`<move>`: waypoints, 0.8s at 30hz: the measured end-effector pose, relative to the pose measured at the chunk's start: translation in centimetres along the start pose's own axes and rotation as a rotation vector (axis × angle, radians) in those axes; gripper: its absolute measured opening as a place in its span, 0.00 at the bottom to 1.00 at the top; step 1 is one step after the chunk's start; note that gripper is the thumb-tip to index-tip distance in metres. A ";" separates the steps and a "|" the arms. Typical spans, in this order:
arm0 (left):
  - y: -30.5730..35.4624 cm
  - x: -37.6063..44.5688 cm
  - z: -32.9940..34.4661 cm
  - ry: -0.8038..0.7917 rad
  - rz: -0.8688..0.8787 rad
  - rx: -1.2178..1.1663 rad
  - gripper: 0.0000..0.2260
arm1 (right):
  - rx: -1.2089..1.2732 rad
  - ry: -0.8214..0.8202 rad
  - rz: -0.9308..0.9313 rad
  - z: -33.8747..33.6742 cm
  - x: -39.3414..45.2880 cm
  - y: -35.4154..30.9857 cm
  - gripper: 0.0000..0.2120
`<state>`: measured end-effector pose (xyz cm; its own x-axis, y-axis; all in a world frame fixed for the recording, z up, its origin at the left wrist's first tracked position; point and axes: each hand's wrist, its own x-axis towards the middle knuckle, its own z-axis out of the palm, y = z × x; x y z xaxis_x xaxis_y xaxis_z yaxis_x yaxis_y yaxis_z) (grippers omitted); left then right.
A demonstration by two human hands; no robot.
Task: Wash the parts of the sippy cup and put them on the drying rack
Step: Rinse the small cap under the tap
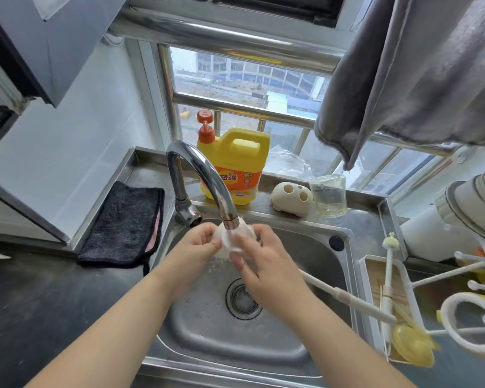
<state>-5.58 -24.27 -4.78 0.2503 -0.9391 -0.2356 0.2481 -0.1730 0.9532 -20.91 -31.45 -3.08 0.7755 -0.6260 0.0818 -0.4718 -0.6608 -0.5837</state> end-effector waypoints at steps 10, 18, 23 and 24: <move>0.0 -0.3 -0.3 0.173 -0.141 -0.407 0.18 | 0.276 -0.017 0.118 -0.3 0.4 1.1 0.23; 0.7 0.7 0.8 0.301 -0.344 -0.649 0.18 | 0.267 -0.030 0.199 0.6 -1.0 1.2 0.24; 1.2 0.4 0.4 0.266 -0.292 -0.668 0.14 | 0.212 -0.007 0.197 0.5 -0.6 0.8 0.25; 1.3 0.4 0.1 0.254 -0.264 -0.649 0.12 | 0.175 -0.035 0.185 0.7 -1.1 0.9 0.25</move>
<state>-5.21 -24.93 -3.64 0.2947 -0.7792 -0.5531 0.8132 -0.0995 0.5735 -21.93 -31.09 -4.28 0.6978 -0.7132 -0.0656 -0.5298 -0.4524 -0.7173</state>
